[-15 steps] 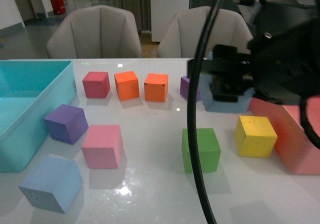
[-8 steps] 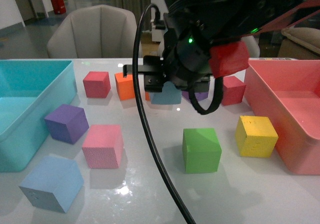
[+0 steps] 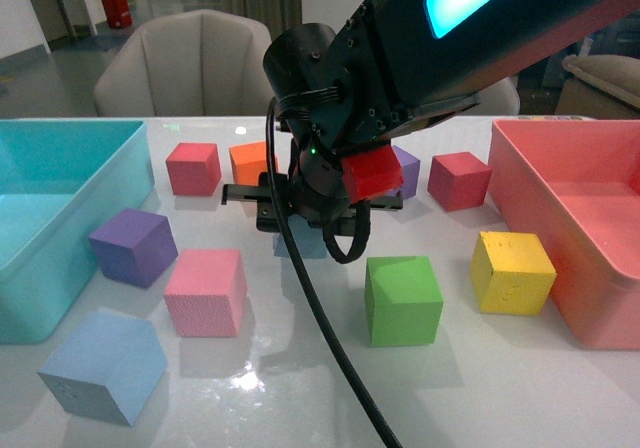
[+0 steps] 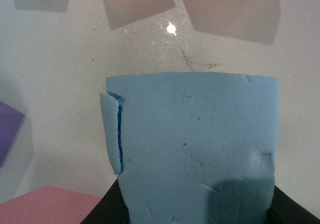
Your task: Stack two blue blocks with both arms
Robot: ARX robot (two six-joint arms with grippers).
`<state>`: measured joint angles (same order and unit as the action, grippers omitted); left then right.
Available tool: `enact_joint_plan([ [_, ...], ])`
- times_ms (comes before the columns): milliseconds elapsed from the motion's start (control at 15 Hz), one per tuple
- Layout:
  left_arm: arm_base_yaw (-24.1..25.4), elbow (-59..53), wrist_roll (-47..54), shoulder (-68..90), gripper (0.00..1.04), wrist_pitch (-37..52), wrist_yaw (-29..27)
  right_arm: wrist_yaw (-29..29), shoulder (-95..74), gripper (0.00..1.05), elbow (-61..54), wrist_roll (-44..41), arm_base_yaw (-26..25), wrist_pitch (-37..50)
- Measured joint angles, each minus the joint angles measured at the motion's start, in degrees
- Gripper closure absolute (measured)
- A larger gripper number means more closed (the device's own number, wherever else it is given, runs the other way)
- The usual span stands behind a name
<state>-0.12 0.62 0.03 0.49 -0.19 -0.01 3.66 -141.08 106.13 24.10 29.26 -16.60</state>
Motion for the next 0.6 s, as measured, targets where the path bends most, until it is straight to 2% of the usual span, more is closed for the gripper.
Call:
enact_joint_plan([
  [133, 0.0, 0.0, 0.0, 0.0, 0.07, 0.0, 0.0, 2.9, -2.6, 0.63, 3.7, 1.0, 0.4, -3.2],
  [400, 0.0, 0.0, 0.0, 0.0, 0.07, 0.0, 0.0, 4.0, -3.8, 0.63, 4.9, 0.9, 0.8, -4.8],
  [600, 0.0, 0.0, 0.0, 0.0, 0.07, 0.0, 0.0, 4.3, -3.7, 0.29, 4.9, 1.0, 0.8, -3.8],
])
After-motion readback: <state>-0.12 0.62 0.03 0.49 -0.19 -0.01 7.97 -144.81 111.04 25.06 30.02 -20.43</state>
